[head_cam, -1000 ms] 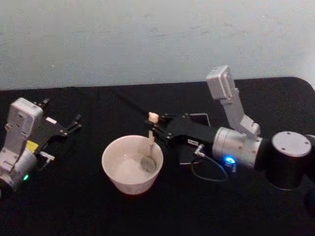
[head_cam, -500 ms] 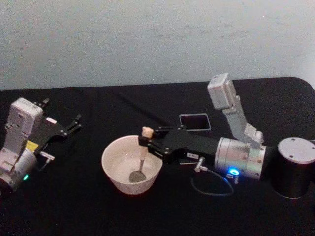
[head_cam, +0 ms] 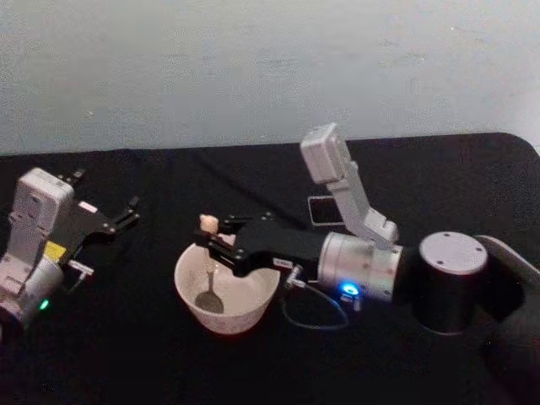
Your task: Pick up the stirring spoon with one hand, stir inside the cup, then place it back in its original position.
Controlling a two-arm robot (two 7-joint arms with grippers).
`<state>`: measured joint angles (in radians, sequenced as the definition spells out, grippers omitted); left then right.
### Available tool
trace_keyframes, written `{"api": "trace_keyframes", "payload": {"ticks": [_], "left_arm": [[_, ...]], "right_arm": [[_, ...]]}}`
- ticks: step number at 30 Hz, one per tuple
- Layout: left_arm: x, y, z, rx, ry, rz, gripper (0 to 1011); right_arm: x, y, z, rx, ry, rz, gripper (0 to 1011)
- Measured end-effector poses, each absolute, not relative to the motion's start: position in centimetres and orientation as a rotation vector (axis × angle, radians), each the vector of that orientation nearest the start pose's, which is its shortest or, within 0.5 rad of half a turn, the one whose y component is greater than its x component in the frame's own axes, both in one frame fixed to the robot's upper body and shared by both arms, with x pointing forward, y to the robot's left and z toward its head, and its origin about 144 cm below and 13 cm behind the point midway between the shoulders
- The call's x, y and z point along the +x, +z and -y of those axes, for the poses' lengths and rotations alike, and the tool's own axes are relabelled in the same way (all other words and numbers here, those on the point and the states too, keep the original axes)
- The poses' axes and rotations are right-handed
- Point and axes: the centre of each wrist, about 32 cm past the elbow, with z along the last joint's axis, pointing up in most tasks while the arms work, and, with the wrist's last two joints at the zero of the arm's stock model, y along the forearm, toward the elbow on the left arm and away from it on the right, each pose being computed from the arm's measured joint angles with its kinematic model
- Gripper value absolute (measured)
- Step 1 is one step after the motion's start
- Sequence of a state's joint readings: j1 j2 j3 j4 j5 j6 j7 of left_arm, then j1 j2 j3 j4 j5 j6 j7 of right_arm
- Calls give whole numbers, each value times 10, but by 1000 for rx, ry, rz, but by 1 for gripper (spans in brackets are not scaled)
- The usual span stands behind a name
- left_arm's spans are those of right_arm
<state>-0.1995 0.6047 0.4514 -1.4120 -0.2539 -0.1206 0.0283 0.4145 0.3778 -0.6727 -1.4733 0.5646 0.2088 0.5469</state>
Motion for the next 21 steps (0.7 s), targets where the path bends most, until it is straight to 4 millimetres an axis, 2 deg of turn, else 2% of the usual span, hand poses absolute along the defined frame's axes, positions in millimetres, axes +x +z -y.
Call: {"api": "trace_keyframes", "payload": {"ticks": [2, 9, 18, 21], "left_arm": [[489, 1140, -310, 305, 1248, 285, 1001], [489, 1140, -310, 304, 1248, 285, 1001], [489, 1140, -310, 304, 1248, 285, 1001], [489, 1140, -310, 304, 1248, 285, 1001]], "right_arm": [[523, 1192, 152, -124, -472, -139, 212], [539, 1190, 145, -131, -548, -130, 212], [550, 1191, 155, -132, -621, -127, 212], [549, 1191, 165, -138, -632, -124, 212]]}}
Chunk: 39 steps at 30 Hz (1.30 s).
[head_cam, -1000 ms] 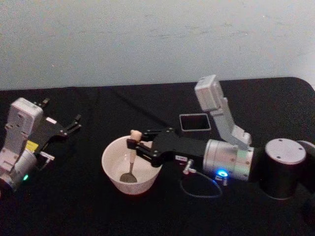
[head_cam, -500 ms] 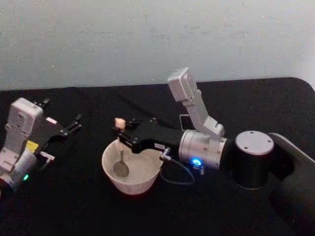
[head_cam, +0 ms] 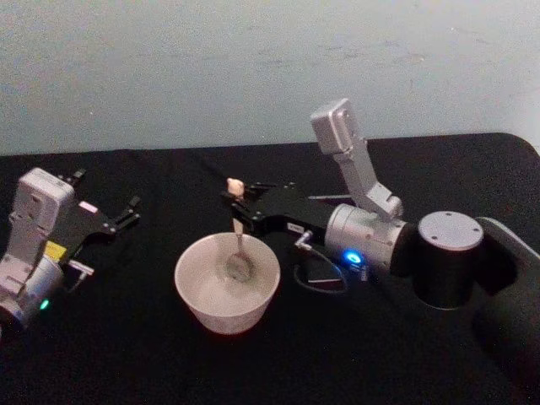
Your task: Pick up the stirring spoon with one hand, stir inside the cup, then place it back in its original position.
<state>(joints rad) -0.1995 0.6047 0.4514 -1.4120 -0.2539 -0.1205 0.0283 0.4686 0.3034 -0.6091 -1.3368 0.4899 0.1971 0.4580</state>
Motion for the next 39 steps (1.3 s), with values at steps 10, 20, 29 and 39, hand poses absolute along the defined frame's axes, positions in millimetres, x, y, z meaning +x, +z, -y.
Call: {"api": "trace_keyframes", "payload": {"ticks": [10, 20, 29, 39], "left_arm": [[489, 1140, -310, 304, 1248, 285, 1001], [489, 1140, -310, 304, 1248, 285, 1001], [489, 1140, -310, 304, 1248, 285, 1001], [489, 1140, -310, 304, 1248, 285, 1001]], "right_arm": [[528, 1195, 194, -152, -578, -138, 212], [513, 1195, 194, -158, -497, -146, 212], [511, 1196, 175, -147, -459, -137, 212], [527, 1195, 153, -137, -499, -120, 212]]}}
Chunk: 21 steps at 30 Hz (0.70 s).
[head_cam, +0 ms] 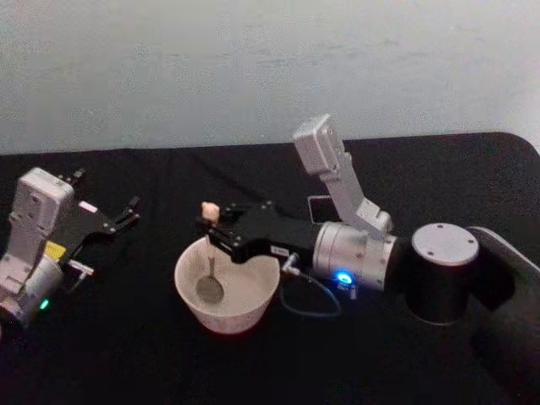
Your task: Pick up the stirring spoon with one hand, stir inside the cup, then place it back in its original position.
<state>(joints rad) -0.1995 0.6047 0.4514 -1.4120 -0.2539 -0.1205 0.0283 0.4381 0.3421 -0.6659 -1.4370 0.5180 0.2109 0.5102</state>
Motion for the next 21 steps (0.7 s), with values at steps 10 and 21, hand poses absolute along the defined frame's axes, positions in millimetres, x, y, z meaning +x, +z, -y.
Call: {"api": "trace_keyframes", "payload": {"ticks": [10, 21], "left_arm": [[489, 1140, -310, 304, 1248, 285, 1001], [489, 1140, -310, 304, 1248, 285, 1001]], "right_arm": [[546, 1196, 156, -136, -601, -111, 211], [537, 1203, 185, -154, -599, -102, 212]]}}
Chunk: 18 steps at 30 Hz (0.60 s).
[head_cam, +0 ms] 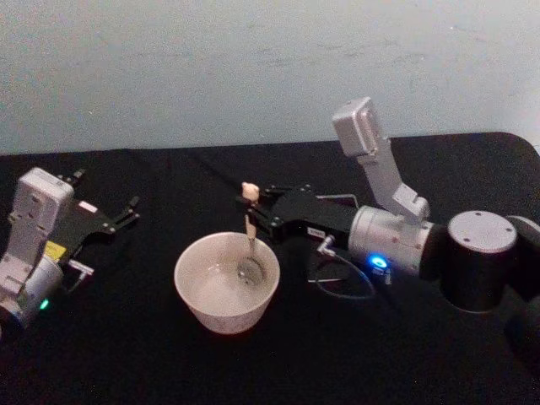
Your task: Pick up the stirring spoon with one hand, stir inside the cup, then place it back in its original position.
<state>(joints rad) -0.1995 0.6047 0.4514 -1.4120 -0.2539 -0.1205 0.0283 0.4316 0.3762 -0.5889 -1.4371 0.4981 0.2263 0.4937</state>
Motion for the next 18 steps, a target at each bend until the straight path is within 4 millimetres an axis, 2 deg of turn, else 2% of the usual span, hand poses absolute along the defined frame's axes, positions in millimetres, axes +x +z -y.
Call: {"api": "trace_keyframes", "payload": {"ticks": [7, 11, 18], "left_arm": [[489, 1140, -310, 304, 1248, 285, 1001], [489, 1140, -310, 304, 1248, 285, 1001], [489, 1140, -310, 304, 1248, 285, 1001]], "right_arm": [[521, 1206, 196, -165, -523, -127, 212], [512, 1204, 192, -178, -470, -132, 212], [508, 1202, 179, -173, -426, -124, 212]]}}
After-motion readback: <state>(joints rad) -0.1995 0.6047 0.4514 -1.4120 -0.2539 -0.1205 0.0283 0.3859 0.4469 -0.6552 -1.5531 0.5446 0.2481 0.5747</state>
